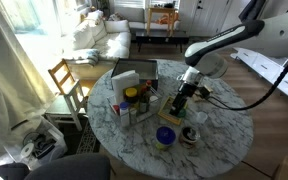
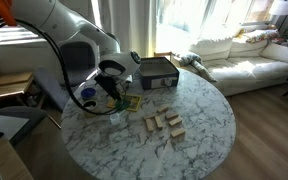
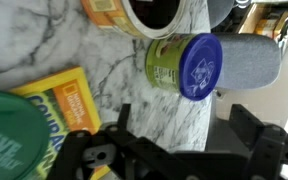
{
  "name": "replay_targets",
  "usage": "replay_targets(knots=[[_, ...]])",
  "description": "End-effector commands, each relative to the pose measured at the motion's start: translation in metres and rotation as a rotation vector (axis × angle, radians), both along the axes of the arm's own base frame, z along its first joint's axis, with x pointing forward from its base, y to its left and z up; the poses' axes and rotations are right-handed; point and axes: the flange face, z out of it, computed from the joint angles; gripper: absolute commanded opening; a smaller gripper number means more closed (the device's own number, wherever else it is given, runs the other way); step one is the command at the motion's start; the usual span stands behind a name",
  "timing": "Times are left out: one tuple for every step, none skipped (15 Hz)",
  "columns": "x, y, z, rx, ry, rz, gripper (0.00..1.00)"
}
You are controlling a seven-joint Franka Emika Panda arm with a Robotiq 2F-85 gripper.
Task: Swap the lids on the can
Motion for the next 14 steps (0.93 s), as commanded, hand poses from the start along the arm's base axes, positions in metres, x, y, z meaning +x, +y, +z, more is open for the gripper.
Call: replay_targets(knots=[[-0.023, -0.049, 0.02, -0.071, 0.009, -0.186, 1.0], [-0.026, -0.06, 0.023, -0.085, 0.015, -0.238, 1.0], [-0.032, -0.071, 0.023, -0.098, 0.025, -0.288, 1.0], [-0.036, -0.079, 0.017, -0.097, 0.05, -0.337, 1.0], [-0.041, -0.084, 0.014, -0.086, 0.073, -0.384, 1.0], [-0.045, -0.09, 0.007, -0.095, 0.087, -0.435, 1.0], [-0.049, -0.092, 0.0, -0.096, 0.1, -0.485, 1.0], [-0.052, -0.092, -0.006, -0.099, 0.112, -0.537, 1.0], [-0.055, -0.09, -0.013, -0.103, 0.126, -0.588, 1.0], [-0.058, -0.089, -0.02, -0.102, 0.14, -0.639, 1.0], [-0.061, -0.089, -0.027, -0.112, 0.148, -0.69, 1.0], [-0.063, -0.088, -0.032, -0.11, 0.155, -0.74, 1.0], [-0.065, -0.087, -0.038, -0.107, 0.161, -0.779, 1.0], [-0.066, -0.085, -0.042, -0.108, 0.169, -0.816, 1.0]])
